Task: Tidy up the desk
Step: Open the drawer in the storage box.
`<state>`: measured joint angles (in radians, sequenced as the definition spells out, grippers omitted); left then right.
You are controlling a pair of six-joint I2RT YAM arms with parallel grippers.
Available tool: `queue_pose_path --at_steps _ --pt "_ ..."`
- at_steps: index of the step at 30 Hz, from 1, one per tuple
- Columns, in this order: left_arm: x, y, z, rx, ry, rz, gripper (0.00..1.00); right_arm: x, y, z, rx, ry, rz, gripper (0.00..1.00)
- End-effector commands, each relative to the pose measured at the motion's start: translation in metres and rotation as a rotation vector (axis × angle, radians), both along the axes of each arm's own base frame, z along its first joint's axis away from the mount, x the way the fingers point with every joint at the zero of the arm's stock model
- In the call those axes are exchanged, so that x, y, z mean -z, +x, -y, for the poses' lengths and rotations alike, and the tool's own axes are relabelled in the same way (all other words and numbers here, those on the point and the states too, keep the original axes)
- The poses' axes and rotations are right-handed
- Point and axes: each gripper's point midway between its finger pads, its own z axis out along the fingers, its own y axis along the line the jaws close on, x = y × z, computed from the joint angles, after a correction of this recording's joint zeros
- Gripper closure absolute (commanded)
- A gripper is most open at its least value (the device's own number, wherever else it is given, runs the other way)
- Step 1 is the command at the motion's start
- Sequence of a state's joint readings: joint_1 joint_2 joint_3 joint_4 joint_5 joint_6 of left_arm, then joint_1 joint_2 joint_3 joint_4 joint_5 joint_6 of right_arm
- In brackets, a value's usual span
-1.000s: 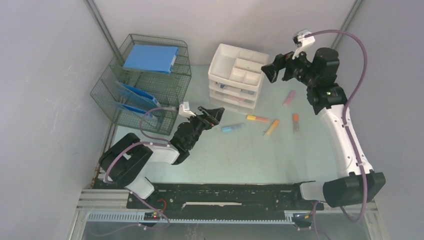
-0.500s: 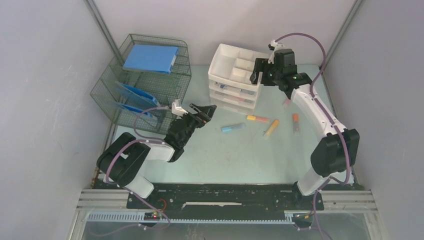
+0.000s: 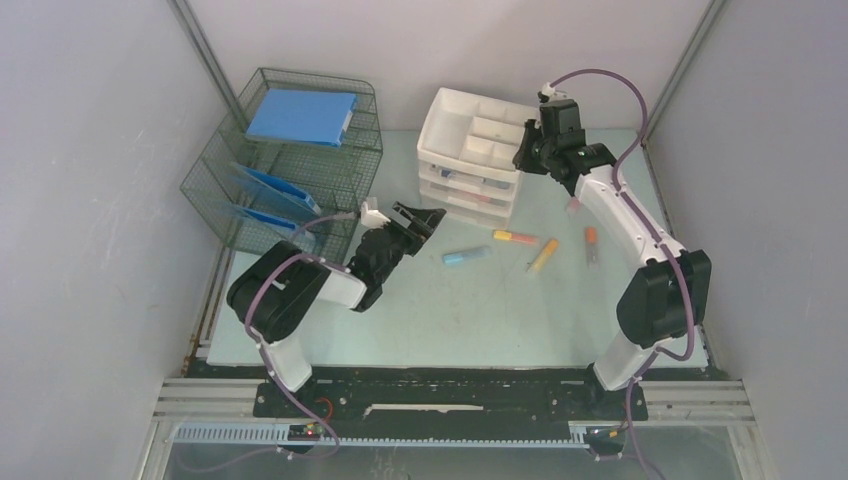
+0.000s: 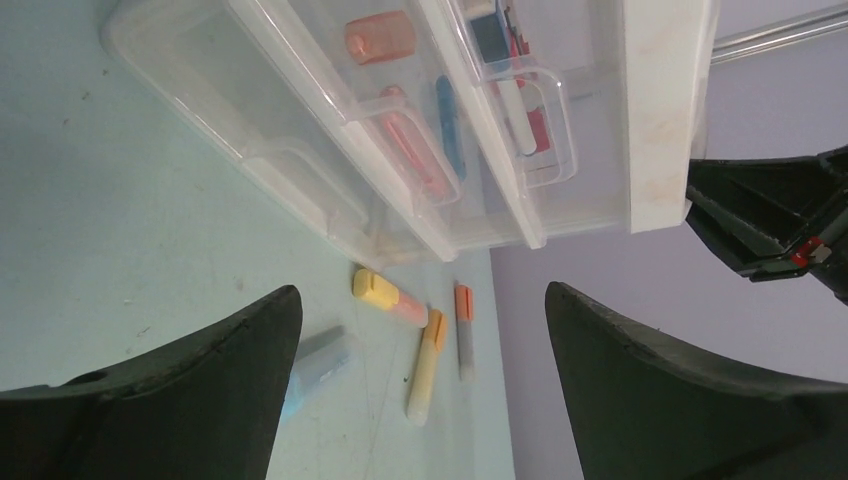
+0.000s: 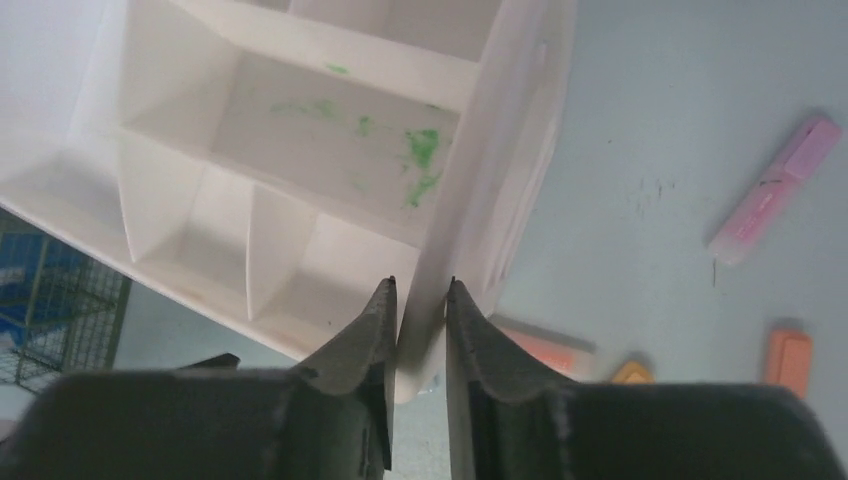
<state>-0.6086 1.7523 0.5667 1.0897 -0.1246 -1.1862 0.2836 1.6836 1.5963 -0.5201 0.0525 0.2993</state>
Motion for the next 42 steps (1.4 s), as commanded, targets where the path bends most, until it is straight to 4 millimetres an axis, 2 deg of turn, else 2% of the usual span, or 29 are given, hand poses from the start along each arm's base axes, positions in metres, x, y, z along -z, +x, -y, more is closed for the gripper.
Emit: queue_pose_path --at_steps 1,3,5,12,19,25,29,35,42 --pt "-0.006 0.011 0.012 -0.006 -0.076 -0.018 0.03 -0.023 0.01 0.004 0.051 0.039 0.043 0.84" --pt "-0.004 0.016 0.015 -0.014 -0.089 -0.029 0.03 -0.03 0.01 0.003 0.048 0.071 0.042 0.95" --pt "-0.001 0.021 0.02 -0.01 -0.099 -0.036 0.03 -0.037 0.01 0.0 0.045 0.112 0.036 1.0" --pt "-0.012 0.024 0.035 0.005 -0.15 0.014 0.02 -0.063 0.007 -0.01 0.042 0.29 0.001 1.0" --pt "-0.016 0.027 0.043 0.006 -0.185 0.035 0.03 -0.069 0.003 -0.028 0.017 0.397 -0.073 1.0" --pt "-0.015 0.034 0.041 -0.019 -0.187 0.081 0.06 -0.076 -0.003 -0.029 0.005 0.419 -0.076 1.0" --pt "-0.016 0.037 0.038 -0.04 -0.2 0.103 0.12 -0.075 -0.004 -0.029 -0.002 0.432 -0.088 1.0" --pt "-0.026 0.046 0.036 -0.053 -0.197 0.161 0.22 -0.069 -0.007 -0.03 -0.008 0.435 -0.106 1.0" --pt "-0.057 0.048 0.029 -0.063 -0.167 0.285 0.4 -0.066 -0.004 -0.02 0.018 0.406 -0.089 1.0"
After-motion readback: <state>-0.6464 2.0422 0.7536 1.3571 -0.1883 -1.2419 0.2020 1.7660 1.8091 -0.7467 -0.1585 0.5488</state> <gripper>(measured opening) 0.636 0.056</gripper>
